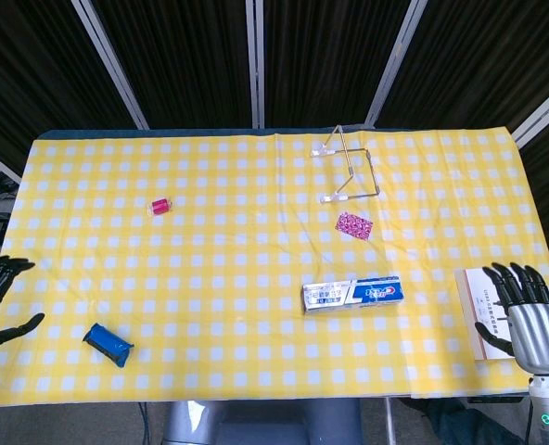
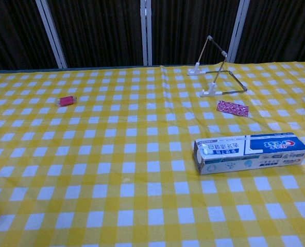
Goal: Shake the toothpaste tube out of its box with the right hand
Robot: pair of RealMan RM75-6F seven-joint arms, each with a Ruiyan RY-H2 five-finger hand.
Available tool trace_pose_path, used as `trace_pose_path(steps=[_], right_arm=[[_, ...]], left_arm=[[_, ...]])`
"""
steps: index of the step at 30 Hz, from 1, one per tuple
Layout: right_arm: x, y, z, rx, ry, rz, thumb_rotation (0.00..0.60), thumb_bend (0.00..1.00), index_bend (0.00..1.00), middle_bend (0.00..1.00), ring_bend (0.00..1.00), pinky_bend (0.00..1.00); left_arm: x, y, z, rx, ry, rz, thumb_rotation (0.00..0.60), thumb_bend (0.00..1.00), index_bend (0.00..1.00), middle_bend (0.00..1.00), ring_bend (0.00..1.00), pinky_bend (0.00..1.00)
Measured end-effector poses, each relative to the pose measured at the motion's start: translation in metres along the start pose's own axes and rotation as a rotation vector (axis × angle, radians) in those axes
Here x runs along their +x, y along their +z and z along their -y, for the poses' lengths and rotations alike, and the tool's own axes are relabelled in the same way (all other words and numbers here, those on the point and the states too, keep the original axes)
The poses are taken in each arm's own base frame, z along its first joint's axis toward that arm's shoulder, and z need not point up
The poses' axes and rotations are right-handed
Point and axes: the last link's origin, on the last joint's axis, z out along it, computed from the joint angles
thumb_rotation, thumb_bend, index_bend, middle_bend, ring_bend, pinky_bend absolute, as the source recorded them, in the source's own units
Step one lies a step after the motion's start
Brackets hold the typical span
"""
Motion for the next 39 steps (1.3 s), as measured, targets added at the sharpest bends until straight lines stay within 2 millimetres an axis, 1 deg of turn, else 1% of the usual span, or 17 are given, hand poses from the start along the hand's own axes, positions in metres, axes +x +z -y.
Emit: trace_pose_path(steps=[10,14,18,20,23,26,31,34,37,39], right_arm=[[-0.004,0.001,0.001,0.001,0.023,0.040,0.600,0.00,0.00,0.00,0.00,0.00],[-0.013,0.011,0.006,0.038,0.056,0.108,0.600,0.00,0.00,0.00,0.00,0.00],[-0.028,0.035,0.017,0.123,0.062,0.226,0.600,0.00,0.00,0.00,0.00,0.01],[-0.035,0.049,0.025,0.167,0.066,0.283,0.600,0.00,0.00,0.00,0.00,0.03],[-0.047,0.074,0.040,0.238,0.072,0.366,0.600,0.00,0.00,0.01,0.00,0.06],[-0.058,0.100,0.060,0.300,0.074,0.431,0.600,0.00,0.00,0.05,0.00,0.10],[-0.077,0.120,0.084,0.337,0.070,0.508,0.600,0.00,0.03,0.10,0.01,0.15],[-0.089,0.127,0.097,0.351,0.063,0.541,0.600,0.00,0.06,0.15,0.06,0.21],[-0.098,0.132,0.104,0.357,0.052,0.563,0.600,0.04,0.13,0.23,0.15,0.30],[-0.103,0.132,0.108,0.359,0.059,0.567,0.600,0.13,0.25,0.33,0.25,0.36]], left_arm=[[-0.002,0.001,-0.001,0.012,0.016,0.019,0.600,0.00,0.00,0.00,0.00,0.00],[-0.002,0.001,-0.002,0.015,0.021,0.020,0.600,0.00,0.00,0.00,0.00,0.00],[-0.004,0.001,-0.003,0.019,0.037,0.031,0.600,0.00,0.00,0.00,0.00,0.00],[-0.005,0.002,-0.004,0.023,0.042,0.037,0.600,0.00,0.00,0.00,0.00,0.00],[-0.009,0.004,-0.004,0.036,0.053,0.051,0.600,0.00,0.00,0.00,0.00,0.00],[-0.013,0.006,-0.003,0.050,0.064,0.068,0.600,0.00,0.00,0.00,0.00,0.00],[-0.019,0.009,-0.001,0.073,0.078,0.086,0.600,0.00,0.00,0.00,0.00,0.00],[-0.021,0.011,0.000,0.084,0.071,0.097,0.600,0.00,0.00,0.00,0.00,0.00],[-0.021,0.012,0.001,0.089,0.072,0.100,0.600,0.00,0.00,0.00,0.00,0.00],[-0.021,0.012,0.001,0.091,0.069,0.101,0.600,0.00,0.00,0.00,0.00,0.00]])
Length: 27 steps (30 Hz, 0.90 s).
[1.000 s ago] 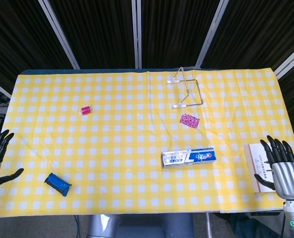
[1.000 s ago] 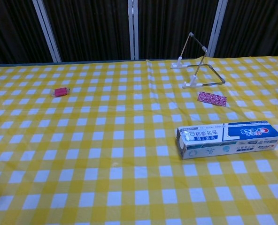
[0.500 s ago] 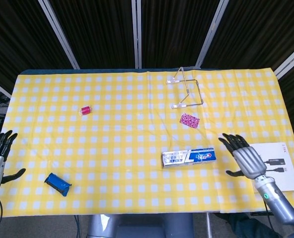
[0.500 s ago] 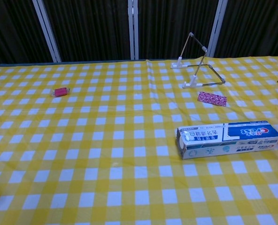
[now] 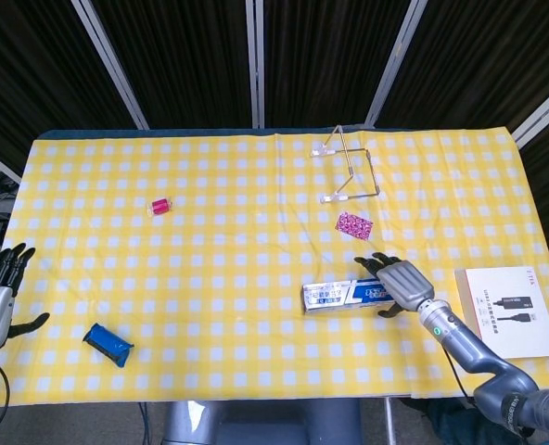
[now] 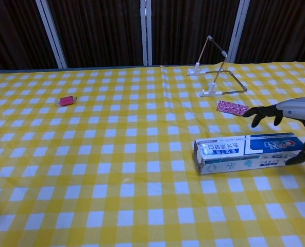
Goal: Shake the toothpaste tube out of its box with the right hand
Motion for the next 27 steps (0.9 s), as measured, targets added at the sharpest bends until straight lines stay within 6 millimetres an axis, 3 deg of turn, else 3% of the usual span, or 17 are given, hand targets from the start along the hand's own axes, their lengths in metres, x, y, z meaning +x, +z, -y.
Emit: trace_pose_path(steps=[5,14,19,27], right_arm=[[-0.001,0.006,0.005,0.007,0.004,-0.031,0.600,0.25,0.36,0.45,0.39,0.43],[0.004,0.007,0.014,0.033,0.007,-0.096,0.600,0.28,0.41,0.48,0.41,0.44],[0.027,-0.002,0.020,0.071,-0.038,-0.172,0.600,0.28,0.41,0.48,0.41,0.44],[0.074,-0.020,0.029,0.105,-0.327,-0.311,0.600,0.29,0.41,0.48,0.41,0.44]], left_arm=[[-0.001,0.001,0.001,0.002,-0.005,0.007,0.600,0.00,0.00,0.00,0.00,0.00],[0.000,0.001,0.000,-0.002,-0.017,0.017,0.600,0.00,0.00,0.00,0.00,0.00],[0.002,0.000,0.001,0.000,-0.026,0.014,0.600,0.00,0.00,0.00,0.00,0.00],[0.006,-0.001,0.002,-0.003,-0.038,0.007,0.600,0.00,0.00,0.00,0.00,0.00]])
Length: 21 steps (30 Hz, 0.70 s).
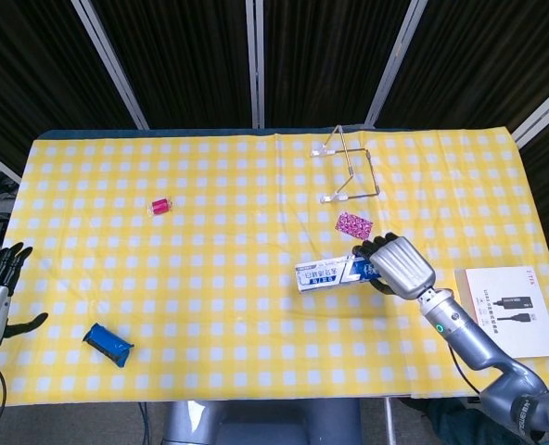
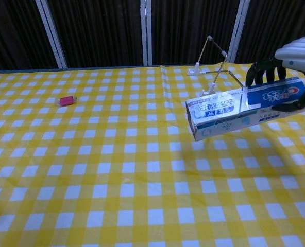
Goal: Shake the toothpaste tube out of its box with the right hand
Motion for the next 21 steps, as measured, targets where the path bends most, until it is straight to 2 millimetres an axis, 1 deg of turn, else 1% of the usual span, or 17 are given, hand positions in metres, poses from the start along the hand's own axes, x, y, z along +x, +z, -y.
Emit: trace_pose_path(steps=[6,15,19,21], right_arm=[[0.033,0.001,-0.001,0.032,-0.295,-0.098,0.600,0.29,0.42,0.47,0.41,0.44],[0.073,0.001,0.001,0.078,-0.795,-0.261,0.600,0.32,0.42,0.45,0.41,0.44],[0.088,-0.001,-0.002,0.098,-0.945,-0.314,0.600,0.33,0.42,0.45,0.41,0.44],[0.092,-0.002,-0.005,0.098,-0.978,-0.320,0.600,0.33,0.43,0.45,0.41,0.44]], left_arm=[[0.001,-0.002,-0.001,-0.009,-0.004,-0.002,0.600,0.00,0.00,0.00,0.00,0.00],[0.002,-0.002,-0.001,-0.011,-0.006,-0.001,0.600,0.00,0.00,0.00,0.00,0.00],[0.001,-0.002,-0.002,-0.011,-0.005,0.002,0.600,0.00,0.00,0.00,0.00,0.00],[0.001,-0.002,-0.002,-0.011,-0.005,0.003,0.600,0.00,0.00,0.00,0.00,0.00]])
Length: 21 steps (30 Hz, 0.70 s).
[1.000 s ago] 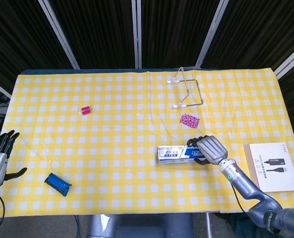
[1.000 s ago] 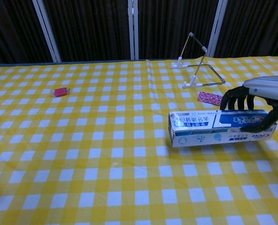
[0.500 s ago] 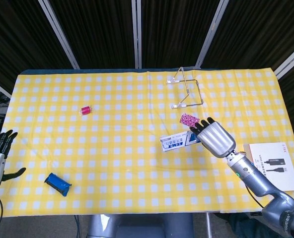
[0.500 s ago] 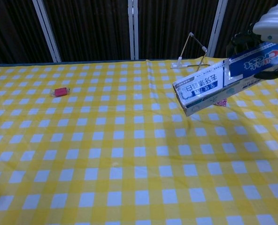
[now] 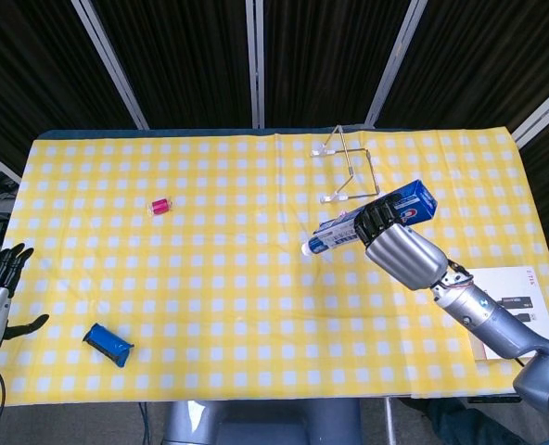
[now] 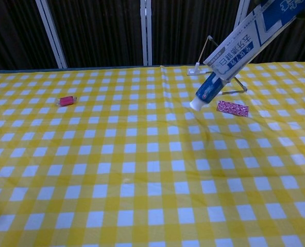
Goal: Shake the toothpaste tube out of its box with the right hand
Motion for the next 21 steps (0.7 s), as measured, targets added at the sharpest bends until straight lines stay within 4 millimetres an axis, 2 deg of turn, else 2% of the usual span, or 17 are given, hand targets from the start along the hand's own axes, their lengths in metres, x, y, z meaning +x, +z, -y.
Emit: trace_pose_path(steps=[7,15,21], right_arm=[[0.000,-0.003,-0.008,-0.004,-0.056,-0.004,0.600,0.33,0.43,0.45,0.41,0.44],[-0.006,-0.009,-0.013,-0.106,0.089,0.033,0.600,0.33,0.43,0.45,0.41,0.44],[-0.017,-0.014,-0.026,-0.220,0.110,0.033,0.600,0.33,0.44,0.46,0.41,0.44]], left_arm=[[0.000,0.000,0.000,0.002,0.000,-0.001,0.600,0.00,0.00,0.00,0.00,0.00],[0.001,-0.001,0.001,0.004,-0.004,-0.002,0.600,0.00,0.00,0.00,0.00,0.00],[0.000,0.000,0.001,0.006,-0.003,0.002,0.600,0.00,0.00,0.00,0.00,0.00]])
